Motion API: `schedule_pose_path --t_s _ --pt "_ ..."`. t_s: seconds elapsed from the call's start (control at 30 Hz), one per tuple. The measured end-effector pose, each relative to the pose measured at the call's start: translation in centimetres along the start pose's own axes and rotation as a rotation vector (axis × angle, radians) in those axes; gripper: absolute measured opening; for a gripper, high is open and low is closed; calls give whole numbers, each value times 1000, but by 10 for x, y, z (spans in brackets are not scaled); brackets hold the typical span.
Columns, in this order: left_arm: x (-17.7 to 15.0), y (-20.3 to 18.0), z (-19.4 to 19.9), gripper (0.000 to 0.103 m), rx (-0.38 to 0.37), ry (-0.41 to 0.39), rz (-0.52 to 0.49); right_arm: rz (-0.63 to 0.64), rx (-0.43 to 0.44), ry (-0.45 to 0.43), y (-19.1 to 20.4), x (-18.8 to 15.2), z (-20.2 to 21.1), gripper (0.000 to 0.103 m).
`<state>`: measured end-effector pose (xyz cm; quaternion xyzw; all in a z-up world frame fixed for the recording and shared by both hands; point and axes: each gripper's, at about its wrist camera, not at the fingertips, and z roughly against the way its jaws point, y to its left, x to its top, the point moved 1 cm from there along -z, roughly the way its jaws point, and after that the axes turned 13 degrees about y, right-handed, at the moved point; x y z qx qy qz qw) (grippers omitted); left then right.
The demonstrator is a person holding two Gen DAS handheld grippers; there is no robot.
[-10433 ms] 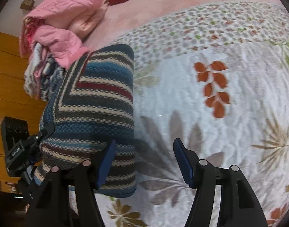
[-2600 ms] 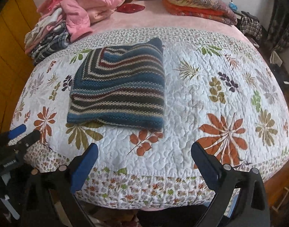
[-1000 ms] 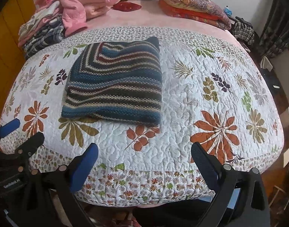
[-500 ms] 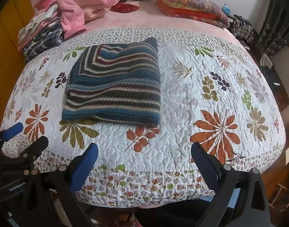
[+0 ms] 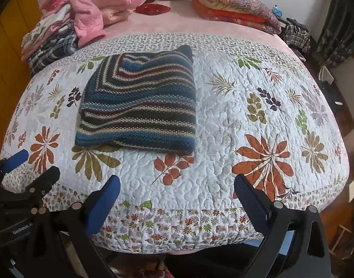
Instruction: Fold small clothes
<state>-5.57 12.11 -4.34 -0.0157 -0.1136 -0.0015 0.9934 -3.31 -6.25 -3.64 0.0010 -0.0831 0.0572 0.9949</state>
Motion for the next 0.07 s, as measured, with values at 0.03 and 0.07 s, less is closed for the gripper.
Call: schedule_pose_path --t_s 0.03,0.07 --pt "0 0 0 92 0 0 1 -1 1 0 0 0 0 99" --pt "0 0 0 92 1 -2 1 -1 2 1 0 0 0 99"
